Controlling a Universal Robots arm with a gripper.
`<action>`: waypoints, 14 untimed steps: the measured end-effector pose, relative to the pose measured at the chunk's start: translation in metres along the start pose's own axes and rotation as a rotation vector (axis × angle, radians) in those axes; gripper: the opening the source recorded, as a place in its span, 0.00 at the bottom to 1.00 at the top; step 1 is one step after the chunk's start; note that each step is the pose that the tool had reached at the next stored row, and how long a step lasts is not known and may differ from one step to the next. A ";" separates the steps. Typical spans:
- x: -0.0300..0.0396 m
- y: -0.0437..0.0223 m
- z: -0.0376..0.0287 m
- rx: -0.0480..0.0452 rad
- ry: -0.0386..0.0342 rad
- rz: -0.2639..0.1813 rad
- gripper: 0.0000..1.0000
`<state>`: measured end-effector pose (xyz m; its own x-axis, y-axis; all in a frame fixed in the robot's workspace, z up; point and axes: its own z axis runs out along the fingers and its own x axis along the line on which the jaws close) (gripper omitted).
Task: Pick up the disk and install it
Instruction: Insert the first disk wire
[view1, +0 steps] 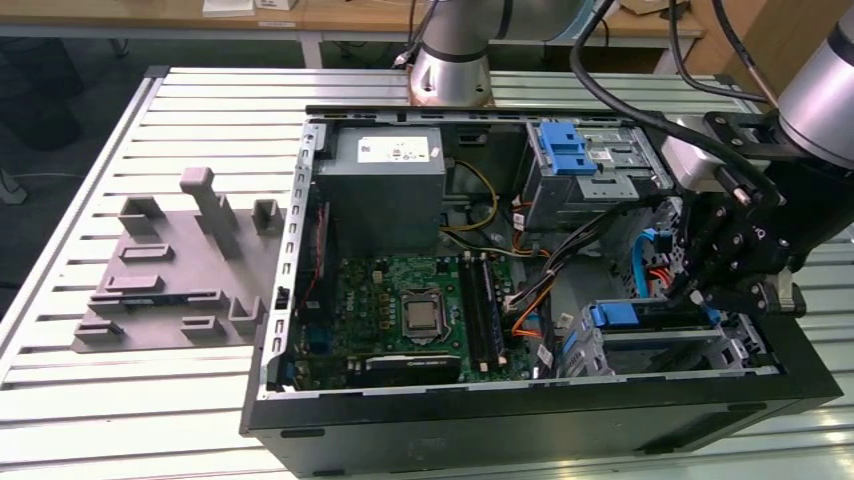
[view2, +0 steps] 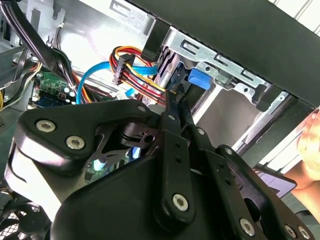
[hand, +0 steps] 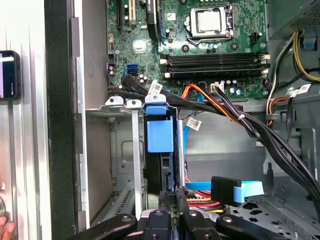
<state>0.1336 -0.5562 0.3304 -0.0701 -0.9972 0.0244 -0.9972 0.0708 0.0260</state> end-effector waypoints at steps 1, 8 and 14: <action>0.0000 -0.0003 0.0006 -0.0006 -0.0001 0.000 0.16; -0.0001 -0.0011 0.0024 -0.0024 -0.0004 0.000 0.16; 0.0000 -0.0010 -0.0023 -0.0029 -0.0015 0.000 0.24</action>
<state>0.1347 -0.5562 0.3327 -0.0701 -0.9973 0.0229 -0.9971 0.0708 0.0289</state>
